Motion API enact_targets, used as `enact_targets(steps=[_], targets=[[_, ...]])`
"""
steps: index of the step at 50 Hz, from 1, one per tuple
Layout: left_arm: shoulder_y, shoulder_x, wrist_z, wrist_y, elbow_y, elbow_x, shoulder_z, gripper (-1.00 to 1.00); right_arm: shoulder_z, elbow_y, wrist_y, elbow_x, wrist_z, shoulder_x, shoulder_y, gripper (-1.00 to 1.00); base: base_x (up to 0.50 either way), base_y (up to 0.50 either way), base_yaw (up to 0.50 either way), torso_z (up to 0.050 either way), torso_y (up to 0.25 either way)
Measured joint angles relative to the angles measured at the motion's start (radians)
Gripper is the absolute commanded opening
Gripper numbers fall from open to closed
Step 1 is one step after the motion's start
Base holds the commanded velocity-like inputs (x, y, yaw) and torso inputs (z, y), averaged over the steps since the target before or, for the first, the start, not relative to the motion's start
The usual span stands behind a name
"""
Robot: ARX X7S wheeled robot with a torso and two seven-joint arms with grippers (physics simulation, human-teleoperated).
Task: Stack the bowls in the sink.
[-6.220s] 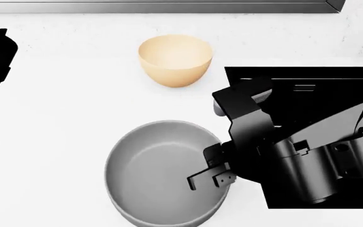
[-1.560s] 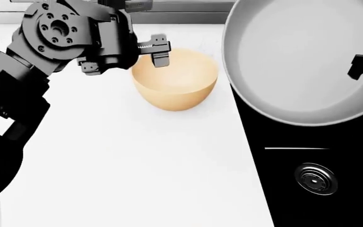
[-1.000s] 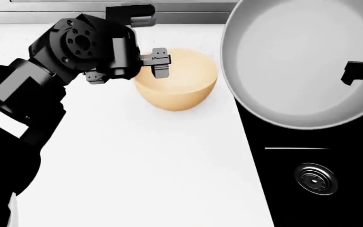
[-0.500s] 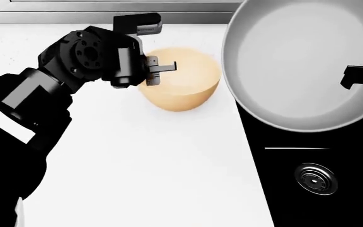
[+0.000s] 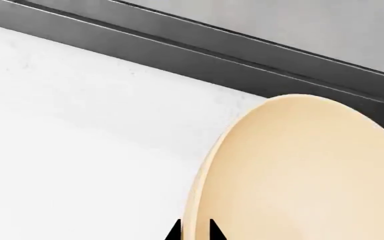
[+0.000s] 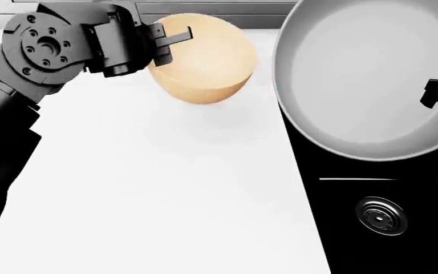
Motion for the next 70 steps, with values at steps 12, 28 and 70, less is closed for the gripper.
enact_targets(steps=[12, 28, 70], targets=[[-0.076, -0.144, -0.065, 0.016, 0.197, -0.026, -0.075, -1.0, 0.022, -0.003, 0.02, 0.035, 0.021, 0.0, 0.026, -1.0, 0.0, 0.0, 0.0, 0.0, 0.001], [-0.252, -0.387, -0.134, -0.125, 0.473, -0.111, -0.158, -1.0, 0.039, 0.03, 0.073, 0.083, 0.076, -0.069, 0.082, -1.0, 0.0, 0.0, 0.0, 0.0, 0.0], [-0.337, -0.551, -0.194, -0.225, 0.625, -0.201, -0.213, -1.0, 0.045, 0.068, 0.121, 0.071, 0.101, -0.143, 0.107, -1.0, -0.05, -0.25, 0.0, 0.0, 0.001]])
